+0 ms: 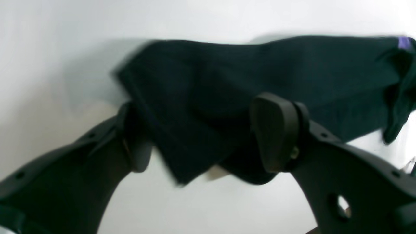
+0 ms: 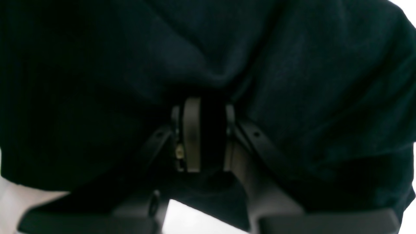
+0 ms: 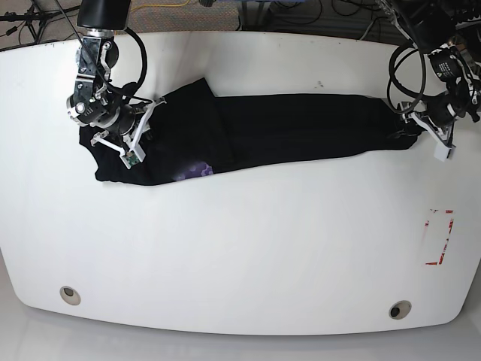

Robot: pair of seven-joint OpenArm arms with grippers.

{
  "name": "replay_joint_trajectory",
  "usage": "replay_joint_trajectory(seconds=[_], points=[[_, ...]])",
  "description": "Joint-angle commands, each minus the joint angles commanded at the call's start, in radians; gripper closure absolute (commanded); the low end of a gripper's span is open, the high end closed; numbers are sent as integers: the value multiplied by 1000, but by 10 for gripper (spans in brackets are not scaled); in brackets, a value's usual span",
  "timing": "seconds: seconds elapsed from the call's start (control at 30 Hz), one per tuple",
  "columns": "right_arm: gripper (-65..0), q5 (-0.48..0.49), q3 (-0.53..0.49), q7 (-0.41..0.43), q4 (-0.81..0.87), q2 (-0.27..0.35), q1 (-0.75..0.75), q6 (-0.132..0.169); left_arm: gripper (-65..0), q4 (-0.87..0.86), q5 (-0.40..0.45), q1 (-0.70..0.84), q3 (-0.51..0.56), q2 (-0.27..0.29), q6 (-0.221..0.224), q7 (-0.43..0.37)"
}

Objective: Fold the T-shirt properly
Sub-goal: 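Adjust the strip end with the right gripper and reposition the left gripper, then grasp the strip end with the left gripper and fold it toward the right gripper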

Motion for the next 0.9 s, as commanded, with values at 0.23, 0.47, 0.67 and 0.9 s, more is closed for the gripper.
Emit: replay_joint_trajectory(seconds=[0.23, 0.47, 0.67, 0.9], points=[[-94, 0, 0, 0, 2, 0, 0, 0, -354, 3, 6, 2, 54, 2, 0, 0], [-94, 0, 2, 0, 2, 0, 0, 0, -74, 3, 5, 2, 55, 0, 0, 0], [-94, 0, 2, 0, 2, 0, 0, 0, -81, 133, 0, 9, 55, -2, 0, 5], [-94, 0, 2, 0, 2, 0, 0, 0, -82, 356, 0, 25, 184, 0, 0, 25]])
